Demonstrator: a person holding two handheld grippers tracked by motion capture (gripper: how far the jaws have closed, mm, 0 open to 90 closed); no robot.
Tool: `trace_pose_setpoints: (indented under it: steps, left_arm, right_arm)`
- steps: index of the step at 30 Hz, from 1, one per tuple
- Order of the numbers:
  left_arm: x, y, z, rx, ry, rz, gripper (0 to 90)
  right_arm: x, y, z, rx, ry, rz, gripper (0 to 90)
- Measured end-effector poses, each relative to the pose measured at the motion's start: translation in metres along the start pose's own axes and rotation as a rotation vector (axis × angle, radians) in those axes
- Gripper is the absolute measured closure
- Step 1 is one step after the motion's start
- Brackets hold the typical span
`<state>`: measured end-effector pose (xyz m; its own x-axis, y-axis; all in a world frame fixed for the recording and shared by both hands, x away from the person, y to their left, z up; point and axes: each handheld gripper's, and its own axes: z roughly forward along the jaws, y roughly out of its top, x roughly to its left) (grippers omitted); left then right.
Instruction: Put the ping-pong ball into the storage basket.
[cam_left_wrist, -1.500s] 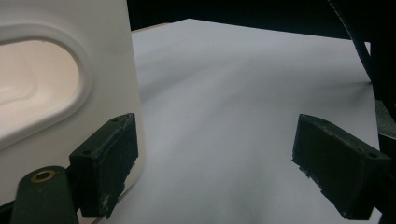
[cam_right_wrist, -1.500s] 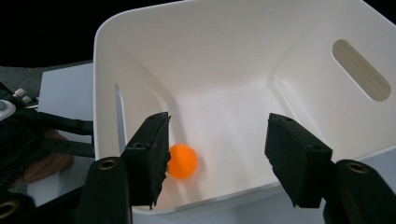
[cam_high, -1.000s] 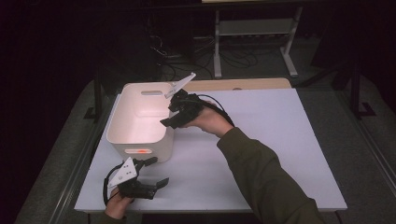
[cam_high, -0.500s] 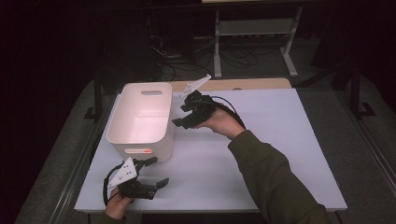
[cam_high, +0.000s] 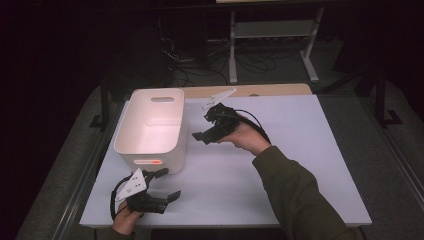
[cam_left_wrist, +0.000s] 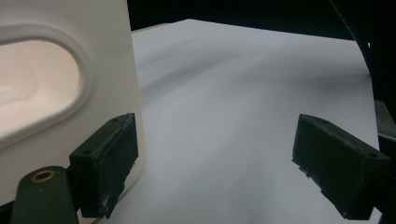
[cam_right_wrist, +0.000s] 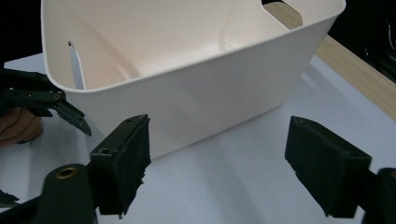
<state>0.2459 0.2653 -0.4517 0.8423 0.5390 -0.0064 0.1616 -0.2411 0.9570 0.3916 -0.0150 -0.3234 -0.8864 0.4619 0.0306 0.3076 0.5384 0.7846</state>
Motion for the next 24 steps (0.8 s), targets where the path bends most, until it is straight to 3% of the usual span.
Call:
trace_pose_setpoints:
  steps: [24]
  left_arm:
    - [0.000, 0.000, 0.000, 0.002, -0.001, -0.001, 14.0]
  right_arm:
    - [-0.009, -0.049, -0.009, -0.037, -0.076, 0.093, 10.8]
